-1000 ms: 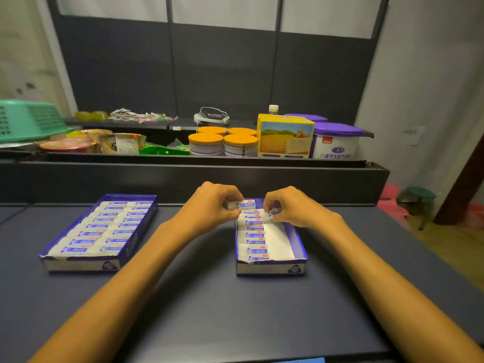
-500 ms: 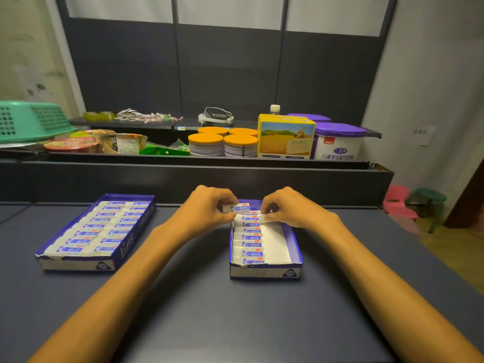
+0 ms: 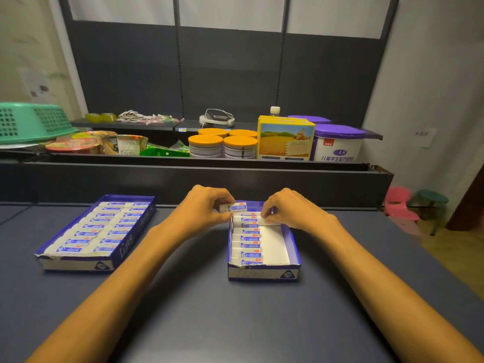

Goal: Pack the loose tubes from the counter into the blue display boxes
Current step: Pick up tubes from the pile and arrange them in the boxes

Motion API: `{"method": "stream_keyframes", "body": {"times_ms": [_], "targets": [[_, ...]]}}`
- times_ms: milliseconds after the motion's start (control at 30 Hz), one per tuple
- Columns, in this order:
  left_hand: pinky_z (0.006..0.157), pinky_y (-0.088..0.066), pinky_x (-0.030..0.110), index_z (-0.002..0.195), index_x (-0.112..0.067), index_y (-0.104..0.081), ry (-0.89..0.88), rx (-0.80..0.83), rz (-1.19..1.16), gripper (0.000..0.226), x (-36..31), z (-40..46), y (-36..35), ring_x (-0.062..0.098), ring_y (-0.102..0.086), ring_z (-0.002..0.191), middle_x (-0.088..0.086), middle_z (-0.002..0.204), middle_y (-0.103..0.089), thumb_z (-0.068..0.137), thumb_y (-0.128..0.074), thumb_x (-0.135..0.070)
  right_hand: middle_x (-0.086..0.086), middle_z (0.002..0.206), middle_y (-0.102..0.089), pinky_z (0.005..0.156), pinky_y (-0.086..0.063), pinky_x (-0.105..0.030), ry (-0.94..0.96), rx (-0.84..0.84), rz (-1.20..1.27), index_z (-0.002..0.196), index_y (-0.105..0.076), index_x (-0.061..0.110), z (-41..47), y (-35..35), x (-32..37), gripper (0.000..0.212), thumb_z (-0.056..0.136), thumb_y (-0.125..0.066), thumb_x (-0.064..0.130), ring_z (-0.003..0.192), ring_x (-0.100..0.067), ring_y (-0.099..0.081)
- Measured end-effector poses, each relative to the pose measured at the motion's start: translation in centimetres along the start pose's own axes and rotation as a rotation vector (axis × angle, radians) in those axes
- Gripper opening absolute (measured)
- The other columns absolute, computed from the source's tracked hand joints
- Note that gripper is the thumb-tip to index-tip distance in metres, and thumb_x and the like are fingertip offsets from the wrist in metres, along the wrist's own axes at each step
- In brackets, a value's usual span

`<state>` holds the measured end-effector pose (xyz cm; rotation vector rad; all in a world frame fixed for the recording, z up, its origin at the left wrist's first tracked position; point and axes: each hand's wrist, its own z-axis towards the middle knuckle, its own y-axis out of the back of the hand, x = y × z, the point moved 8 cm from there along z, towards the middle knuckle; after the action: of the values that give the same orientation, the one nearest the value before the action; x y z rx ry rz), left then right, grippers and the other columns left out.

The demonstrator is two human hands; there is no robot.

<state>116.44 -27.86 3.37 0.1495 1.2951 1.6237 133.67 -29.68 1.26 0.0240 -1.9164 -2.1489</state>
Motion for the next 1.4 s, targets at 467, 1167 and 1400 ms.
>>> {"method": "stream_keyframes", "body": {"times_ms": [467, 1167, 1400], "targets": [[0.075, -0.055, 0.018, 0.112, -0.018, -0.065, 0.001, -0.004, -0.019, 0.030, 0.4, 0.0, 0.2, 0.007, -0.063, 0.094, -0.004, 0.105, -0.068, 0.084, -0.071, -0.026, -0.001, 0.120, -0.067, 0.086, -0.051, -0.026, -0.012, 0.023, -0.047, 0.107, -0.072, 0.017, 0.2, 0.1, -0.7, 0.018, 0.090, -0.067, 0.019, 0.104, -0.015, -0.062], [0.078, -0.056, 0.021, 0.113, -0.017, -0.065, -0.016, -0.015, 0.008, 0.031, 0.2, 0.3, 0.5, 0.009, -0.063, 0.096, -0.003, 0.106, -0.068, 0.084, -0.071, -0.026, -0.003, 0.112, -0.067, 0.084, -0.054, -0.028, -0.014, 0.013, 0.119, 0.108, -0.071, 0.014, 1.3, -0.7, 0.8, 0.024, 0.088, -0.068, 0.027, 0.099, -0.014, -0.062], [0.078, -0.056, 0.027, 0.110, -0.020, -0.067, -0.042, -0.019, 0.066, 0.028, -1.8, 1.7, -0.9, 0.009, -0.062, 0.092, -0.003, 0.106, -0.069, 0.084, -0.072, -0.027, 0.005, 0.110, -0.063, 0.078, -0.055, -0.028, -0.109, -0.150, 0.191, 0.113, -0.064, 0.023, -1.3, 1.9, -2.4, 0.026, 0.090, -0.065, 0.035, 0.097, -0.011, -0.060]]}}
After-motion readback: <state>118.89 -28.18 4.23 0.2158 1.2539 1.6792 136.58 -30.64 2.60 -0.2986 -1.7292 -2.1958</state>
